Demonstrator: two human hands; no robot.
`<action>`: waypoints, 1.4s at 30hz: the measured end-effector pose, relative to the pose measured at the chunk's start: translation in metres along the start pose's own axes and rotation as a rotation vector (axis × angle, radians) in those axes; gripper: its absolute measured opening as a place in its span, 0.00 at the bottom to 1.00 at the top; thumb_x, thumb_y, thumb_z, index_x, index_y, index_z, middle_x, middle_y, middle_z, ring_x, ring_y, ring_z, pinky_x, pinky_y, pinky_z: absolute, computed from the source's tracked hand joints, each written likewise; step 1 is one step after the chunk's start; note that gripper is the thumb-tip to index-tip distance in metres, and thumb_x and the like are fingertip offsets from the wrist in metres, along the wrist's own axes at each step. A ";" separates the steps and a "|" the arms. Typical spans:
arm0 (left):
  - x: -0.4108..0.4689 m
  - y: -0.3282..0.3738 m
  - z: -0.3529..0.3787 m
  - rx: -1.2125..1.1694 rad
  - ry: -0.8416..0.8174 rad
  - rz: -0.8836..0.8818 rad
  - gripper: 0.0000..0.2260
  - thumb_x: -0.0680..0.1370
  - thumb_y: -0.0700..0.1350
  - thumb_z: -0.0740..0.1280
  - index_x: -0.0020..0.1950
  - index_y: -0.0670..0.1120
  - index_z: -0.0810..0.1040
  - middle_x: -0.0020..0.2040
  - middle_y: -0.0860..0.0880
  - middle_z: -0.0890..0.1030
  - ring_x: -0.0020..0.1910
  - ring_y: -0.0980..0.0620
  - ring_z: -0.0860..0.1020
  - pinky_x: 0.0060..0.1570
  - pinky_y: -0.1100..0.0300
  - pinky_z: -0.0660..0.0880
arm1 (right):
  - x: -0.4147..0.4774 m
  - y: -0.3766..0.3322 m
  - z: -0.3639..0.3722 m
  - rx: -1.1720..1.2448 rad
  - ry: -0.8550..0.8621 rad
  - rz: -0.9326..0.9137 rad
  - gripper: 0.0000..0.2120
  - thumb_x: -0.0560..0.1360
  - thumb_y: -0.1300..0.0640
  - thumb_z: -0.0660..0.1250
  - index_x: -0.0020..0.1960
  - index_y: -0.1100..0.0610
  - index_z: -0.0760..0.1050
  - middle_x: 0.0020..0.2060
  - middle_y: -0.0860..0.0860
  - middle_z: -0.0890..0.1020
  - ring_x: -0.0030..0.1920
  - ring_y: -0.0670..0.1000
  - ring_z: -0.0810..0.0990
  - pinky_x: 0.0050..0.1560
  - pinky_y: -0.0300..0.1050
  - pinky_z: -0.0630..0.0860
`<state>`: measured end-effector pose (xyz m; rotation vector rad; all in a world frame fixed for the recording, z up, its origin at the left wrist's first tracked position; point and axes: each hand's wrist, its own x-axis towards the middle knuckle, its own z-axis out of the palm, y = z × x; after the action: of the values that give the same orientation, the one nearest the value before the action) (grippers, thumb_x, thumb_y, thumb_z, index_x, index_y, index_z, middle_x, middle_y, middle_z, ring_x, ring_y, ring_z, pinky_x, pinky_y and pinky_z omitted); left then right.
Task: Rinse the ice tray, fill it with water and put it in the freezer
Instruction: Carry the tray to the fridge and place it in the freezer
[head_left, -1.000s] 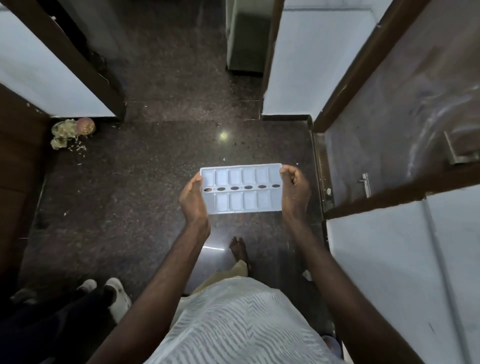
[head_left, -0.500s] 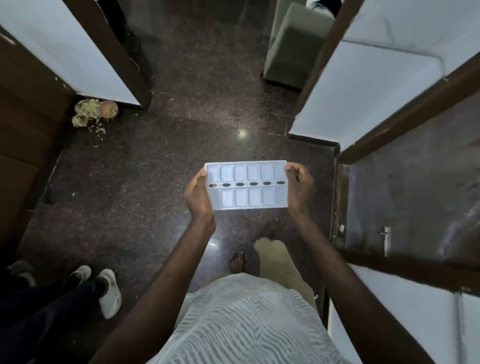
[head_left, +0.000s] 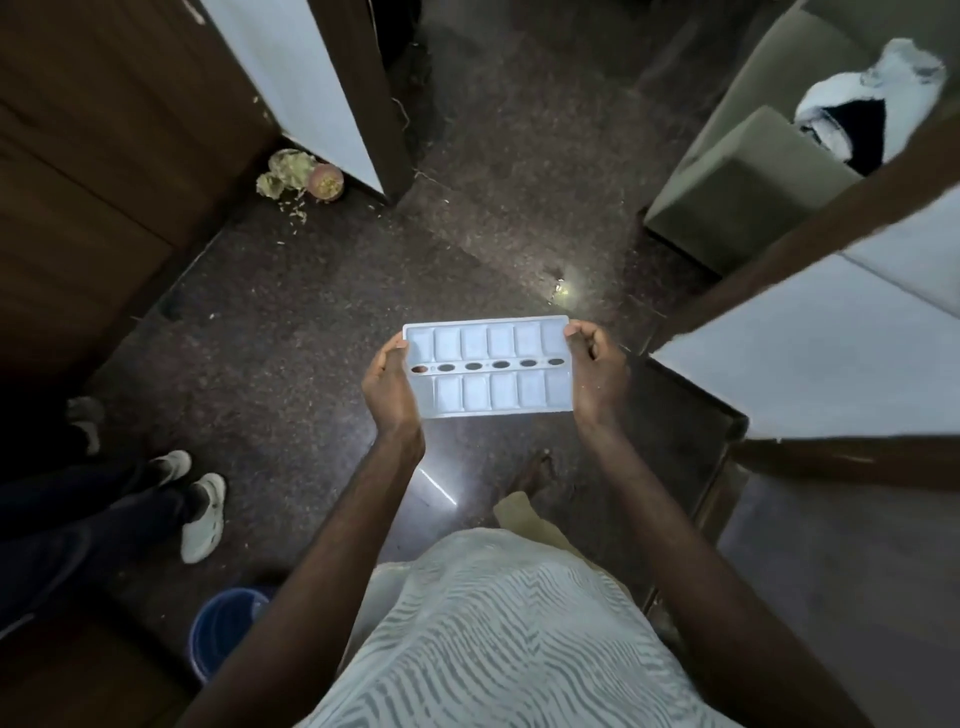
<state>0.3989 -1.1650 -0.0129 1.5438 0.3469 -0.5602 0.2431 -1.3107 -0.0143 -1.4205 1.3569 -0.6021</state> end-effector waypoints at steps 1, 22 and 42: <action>0.004 0.003 0.011 -0.012 0.024 0.009 0.10 0.82 0.41 0.67 0.61 0.44 0.84 0.47 0.54 0.86 0.42 0.60 0.84 0.40 0.66 0.79 | 0.016 -0.005 0.001 0.015 -0.017 -0.009 0.08 0.82 0.56 0.66 0.54 0.58 0.82 0.45 0.47 0.84 0.40 0.34 0.79 0.44 0.29 0.73; 0.158 0.092 0.222 -0.184 0.245 -0.011 0.11 0.82 0.43 0.65 0.61 0.46 0.84 0.54 0.47 0.87 0.46 0.49 0.85 0.47 0.54 0.82 | 0.332 -0.125 0.095 -0.110 -0.296 -0.190 0.07 0.80 0.51 0.68 0.53 0.51 0.83 0.44 0.44 0.84 0.42 0.39 0.80 0.48 0.38 0.76; 0.352 0.258 0.424 -0.335 0.357 0.049 0.10 0.81 0.45 0.69 0.61 0.46 0.85 0.48 0.50 0.88 0.44 0.50 0.87 0.41 0.56 0.82 | 0.608 -0.307 0.241 -0.011 -0.423 -0.262 0.06 0.81 0.54 0.67 0.52 0.52 0.82 0.45 0.45 0.84 0.41 0.36 0.79 0.45 0.35 0.75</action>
<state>0.7738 -1.6432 0.0183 1.3179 0.6399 -0.1712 0.7240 -1.8494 0.0036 -1.6387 0.8500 -0.4275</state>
